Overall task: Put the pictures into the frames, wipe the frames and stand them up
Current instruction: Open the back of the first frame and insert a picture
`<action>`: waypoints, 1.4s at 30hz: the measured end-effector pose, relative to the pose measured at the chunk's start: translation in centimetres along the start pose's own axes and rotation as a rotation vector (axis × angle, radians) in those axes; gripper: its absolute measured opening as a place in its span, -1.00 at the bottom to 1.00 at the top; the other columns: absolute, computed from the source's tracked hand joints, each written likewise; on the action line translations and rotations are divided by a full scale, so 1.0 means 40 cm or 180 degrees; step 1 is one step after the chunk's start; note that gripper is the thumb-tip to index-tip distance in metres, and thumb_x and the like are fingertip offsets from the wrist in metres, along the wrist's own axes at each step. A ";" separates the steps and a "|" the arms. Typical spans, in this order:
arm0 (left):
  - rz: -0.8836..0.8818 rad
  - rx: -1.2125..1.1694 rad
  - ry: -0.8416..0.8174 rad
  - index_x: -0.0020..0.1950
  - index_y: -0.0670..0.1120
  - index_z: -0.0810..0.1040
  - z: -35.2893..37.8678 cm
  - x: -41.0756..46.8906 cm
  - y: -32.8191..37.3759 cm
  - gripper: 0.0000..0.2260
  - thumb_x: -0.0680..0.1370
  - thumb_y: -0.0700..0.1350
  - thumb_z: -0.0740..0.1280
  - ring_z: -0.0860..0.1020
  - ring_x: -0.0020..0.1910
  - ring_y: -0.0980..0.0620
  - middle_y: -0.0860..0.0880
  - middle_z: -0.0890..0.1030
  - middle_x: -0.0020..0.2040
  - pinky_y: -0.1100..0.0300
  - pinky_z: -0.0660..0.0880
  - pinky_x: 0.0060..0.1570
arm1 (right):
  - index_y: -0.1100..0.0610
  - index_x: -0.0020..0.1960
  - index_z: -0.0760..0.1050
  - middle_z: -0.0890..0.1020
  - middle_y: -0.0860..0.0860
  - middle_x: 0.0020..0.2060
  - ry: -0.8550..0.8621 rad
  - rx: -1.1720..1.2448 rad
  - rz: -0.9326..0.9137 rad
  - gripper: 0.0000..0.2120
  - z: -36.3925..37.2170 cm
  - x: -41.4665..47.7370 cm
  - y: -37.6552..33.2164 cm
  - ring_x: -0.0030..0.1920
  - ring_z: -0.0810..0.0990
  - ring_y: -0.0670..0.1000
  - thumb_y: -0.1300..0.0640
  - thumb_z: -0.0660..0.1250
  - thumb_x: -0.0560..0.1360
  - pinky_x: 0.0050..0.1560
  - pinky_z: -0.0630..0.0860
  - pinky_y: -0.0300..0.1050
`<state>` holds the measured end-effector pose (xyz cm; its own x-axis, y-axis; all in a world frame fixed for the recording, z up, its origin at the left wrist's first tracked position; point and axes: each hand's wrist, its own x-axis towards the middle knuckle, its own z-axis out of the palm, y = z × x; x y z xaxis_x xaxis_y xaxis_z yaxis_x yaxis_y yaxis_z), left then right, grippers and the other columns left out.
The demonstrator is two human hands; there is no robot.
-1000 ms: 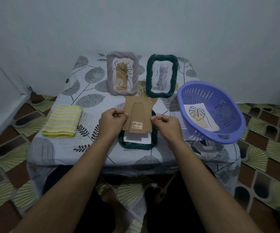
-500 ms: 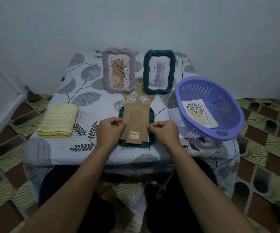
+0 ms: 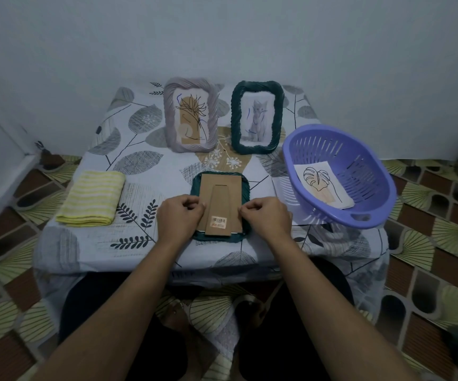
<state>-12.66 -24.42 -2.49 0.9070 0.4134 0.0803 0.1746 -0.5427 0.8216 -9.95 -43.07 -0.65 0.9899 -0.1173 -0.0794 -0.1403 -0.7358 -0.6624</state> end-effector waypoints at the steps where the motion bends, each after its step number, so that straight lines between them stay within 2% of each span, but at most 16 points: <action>1: 0.0010 0.0023 -0.0005 0.08 -0.10 0.72 0.000 -0.001 0.000 -0.79 0.49 -0.05 0.48 0.62 -0.14 0.10 0.00 0.71 -0.10 0.26 0.49 -0.08 | -0.08 -0.09 0.72 0.67 -0.13 -0.22 0.0025 -0.0063 -0.0022 -0.87 0.001 0.000 -0.001 -0.10 0.53 -0.04 -0.06 0.42 0.47 0.24 0.43 0.01; 4: 0.0036 0.0091 -0.0006 0.08 -0.10 0.72 -0.001 0.000 0.002 -0.79 0.49 -0.05 0.48 0.62 -0.14 0.07 -0.02 0.72 -0.10 0.19 0.55 -0.02 | -0.08 -0.07 0.71 0.70 -0.13 -0.16 0.0071 -0.0254 -0.0084 -0.86 0.002 -0.001 -0.004 -0.13 0.46 -0.07 -0.07 0.39 0.48 0.14 0.30 -0.08; 6: 0.0028 0.0129 -0.0033 0.07 -0.09 0.72 -0.001 -0.001 0.004 -0.80 0.49 -0.06 0.48 0.63 -0.15 0.06 -0.03 0.72 -0.11 0.16 0.57 -0.01 | -0.07 -0.07 0.71 0.70 -0.12 -0.15 0.0056 -0.0323 -0.0093 -0.86 0.002 -0.003 -0.005 -0.14 0.44 -0.08 -0.06 0.39 0.48 0.07 0.21 -0.07; 10: 0.0022 0.0190 -0.0093 0.07 -0.10 0.73 -0.003 0.001 0.006 -0.80 0.49 -0.06 0.48 0.64 -0.13 0.03 -0.04 0.72 -0.11 0.12 0.58 0.00 | -0.06 -0.05 0.71 0.70 -0.11 -0.15 0.0039 -0.0427 -0.0057 -0.84 0.001 -0.007 -0.007 -0.14 0.45 -0.07 -0.07 0.39 0.48 0.05 0.20 -0.06; 13: 0.0030 0.0231 -0.0117 0.08 -0.10 0.72 -0.006 0.002 0.009 -0.79 0.50 -0.06 0.48 0.64 -0.12 0.01 -0.05 0.72 -0.10 0.15 0.56 -0.02 | -0.06 -0.04 0.71 0.69 -0.11 -0.15 0.0040 -0.0495 -0.0040 -0.83 0.000 -0.011 -0.012 -0.08 0.52 -0.03 -0.07 0.39 0.47 0.04 0.17 -0.06; 17: 0.0037 0.0305 -0.0189 0.07 -0.09 0.72 -0.007 0.005 0.003 -0.78 0.48 -0.03 0.49 0.64 -0.12 0.01 -0.04 0.72 -0.11 0.10 0.58 0.01 | -0.09 0.22 0.61 0.68 -0.10 0.03 -0.0039 -0.0452 -0.0041 -0.66 0.004 -0.007 -0.013 0.13 0.56 0.01 -0.10 0.38 0.47 0.18 0.24 -0.02; 19: -0.0001 0.0402 -0.0199 0.07 -0.03 0.72 -0.007 0.015 -0.007 -0.67 0.42 0.14 0.47 0.64 -0.05 -0.03 -0.05 0.71 -0.06 0.02 0.59 0.05 | -0.10 0.30 0.55 0.66 -0.09 0.01 -0.0151 -0.0337 -0.0004 -0.59 0.008 0.002 -0.012 0.15 0.55 0.03 -0.10 0.38 0.46 0.21 0.27 0.01; 21: -0.0085 0.0676 -0.0242 0.15 0.08 0.69 -0.005 0.034 -0.022 -0.51 0.33 0.31 0.38 0.58 0.11 -0.11 -0.08 0.67 0.08 -0.01 0.51 0.18 | -0.12 0.32 0.53 0.62 -0.09 -0.04 -0.0288 -0.0238 0.0051 -0.57 0.011 0.012 -0.015 0.13 0.54 0.03 -0.08 0.39 0.45 0.20 0.28 0.03; 25: -0.0163 0.1097 -0.0569 0.30 0.19 0.58 -0.014 0.050 -0.012 -0.60 0.48 0.21 0.42 0.35 0.31 -0.19 -0.10 0.50 0.27 -0.05 0.28 0.27 | -0.13 0.32 0.54 0.53 -0.13 -0.13 -0.0446 -0.0051 0.0055 -0.57 0.009 0.017 -0.020 0.12 0.53 0.03 0.00 0.39 0.45 0.16 0.30 0.00; 30: -0.0099 0.0904 -0.0758 0.25 0.19 0.61 -0.025 0.070 -0.019 -0.62 0.45 0.17 0.48 0.29 0.37 -0.24 -0.10 0.48 0.33 -0.12 0.28 0.33 | -0.11 0.32 0.55 0.56 -0.12 -0.10 -0.0389 -0.0050 0.0012 -0.56 0.011 0.017 -0.022 0.15 0.53 0.03 0.01 0.40 0.44 0.22 0.38 0.00; 34: -0.0097 0.0782 -0.0904 0.18 0.19 0.65 -0.036 0.092 -0.028 -0.59 0.36 0.21 0.54 0.35 0.37 -0.20 -0.02 0.55 0.31 -0.10 0.30 0.32 | -0.08 0.31 0.53 0.56 -0.04 0.08 -0.0307 -0.0251 -0.0040 -0.55 0.017 0.021 -0.026 0.22 0.48 0.06 -0.01 0.40 0.42 0.23 0.29 0.02; 37: -0.0108 0.0947 -0.0984 0.17 0.20 0.65 -0.044 0.100 -0.016 -0.59 0.35 0.24 0.54 0.33 0.34 -0.17 0.03 0.56 0.27 -0.01 0.25 0.17 | -0.05 0.37 0.41 0.42 0.04 0.25 -0.0231 -0.0456 -0.0309 -0.49 0.029 0.023 -0.034 0.32 0.34 0.10 0.00 0.36 0.42 0.31 0.24 0.07; 42: -0.0030 0.0989 -0.1048 0.13 0.20 0.65 -0.047 0.117 -0.024 -0.56 0.31 0.29 0.54 0.39 0.32 -0.14 0.06 0.58 0.23 -0.05 0.31 0.23 | -0.04 0.51 0.26 0.13 0.05 0.57 -0.0405 -0.0618 -0.1111 -0.50 0.065 0.036 -0.040 0.56 0.01 0.10 -0.06 0.19 0.58 0.46 0.04 0.16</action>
<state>-9.30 -20.59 -1.84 0.9696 0.1922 -0.1516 0.2448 -0.7546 0.6089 -8.24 -40.33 -1.65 0.9715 0.2356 0.0257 0.2150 -0.8303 -0.5142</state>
